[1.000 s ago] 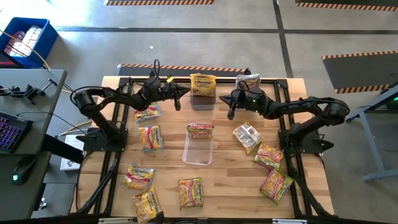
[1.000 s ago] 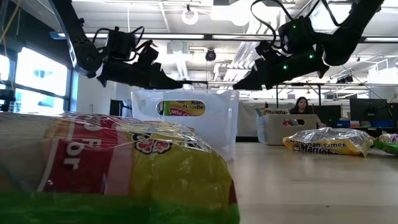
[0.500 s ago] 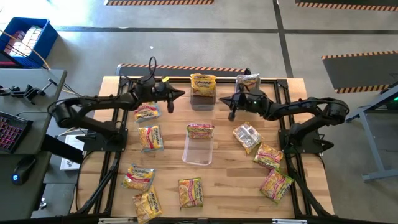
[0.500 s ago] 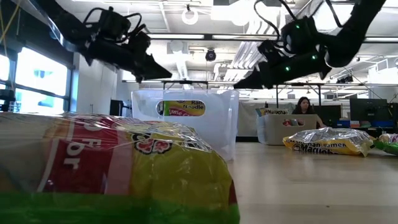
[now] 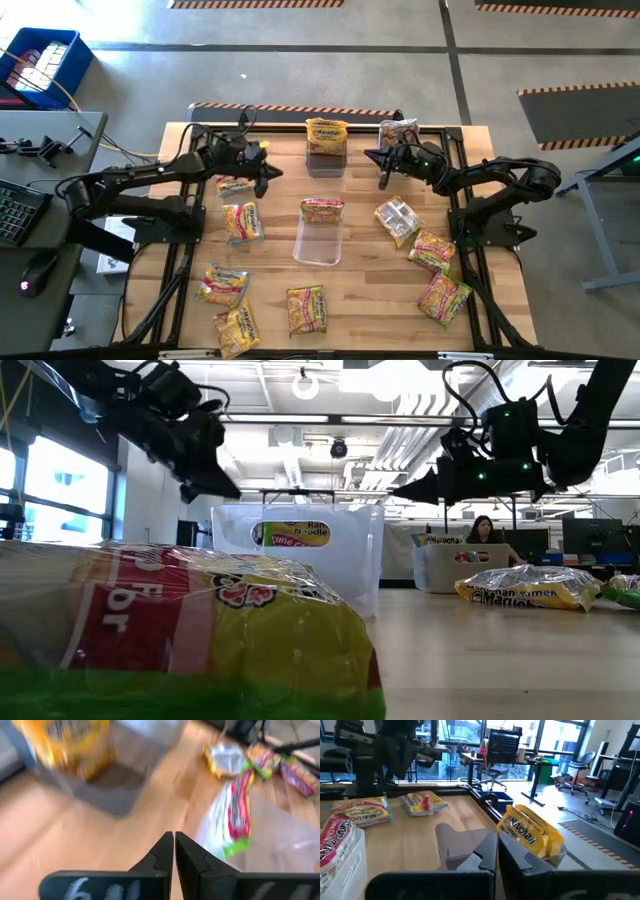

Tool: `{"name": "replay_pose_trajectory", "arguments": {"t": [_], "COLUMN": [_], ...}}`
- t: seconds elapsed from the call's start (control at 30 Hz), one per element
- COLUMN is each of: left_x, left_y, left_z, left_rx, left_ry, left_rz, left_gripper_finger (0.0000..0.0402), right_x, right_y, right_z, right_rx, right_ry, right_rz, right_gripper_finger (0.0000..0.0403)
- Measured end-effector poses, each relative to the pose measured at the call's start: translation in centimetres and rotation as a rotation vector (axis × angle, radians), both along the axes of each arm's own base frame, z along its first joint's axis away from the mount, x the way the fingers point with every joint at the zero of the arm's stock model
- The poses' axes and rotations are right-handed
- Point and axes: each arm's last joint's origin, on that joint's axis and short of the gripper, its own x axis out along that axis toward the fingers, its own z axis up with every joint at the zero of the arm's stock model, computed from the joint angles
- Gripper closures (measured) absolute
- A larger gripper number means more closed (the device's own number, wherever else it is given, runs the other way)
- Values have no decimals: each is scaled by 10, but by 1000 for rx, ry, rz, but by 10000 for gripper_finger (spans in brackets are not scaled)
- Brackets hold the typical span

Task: Sort Maruchan noodles
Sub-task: Put the blue noodle pack into the white bin

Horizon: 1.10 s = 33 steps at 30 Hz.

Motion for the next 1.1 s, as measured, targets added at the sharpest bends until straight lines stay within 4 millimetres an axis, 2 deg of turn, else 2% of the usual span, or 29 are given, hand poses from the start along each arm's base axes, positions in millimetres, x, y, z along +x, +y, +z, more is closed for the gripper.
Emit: {"name": "replay_pose_trajectory", "arguments": {"t": [0.33,0.6,0.77,0.9,1.1], "left_x": [-8,-10,-11,-12,-8], "left_y": [-24,-33,-45,-59,-77], "left_z": [-18,1,10,10,7], "left_rx": [-188,-267,-318,-436,-575], "left_ry": [236,362,430,462,524], "left_rz": [-32,-42,-120,-209,-241], "left_gripper_finger": [339,313,312,311,311], "right_x": [-1,-1,-1,-1,-1], "right_y": [-2,-2,-2,-2,-2], "right_z": [1,2,2,2,2], "right_rx": [-38,-44,-44,-43,-41], "right_ry": [1,-5,-4,-3,0], "right_rz": [-40,-40,-40,-40,-40], "right_gripper_finger": [403,403,403,403,403]}}
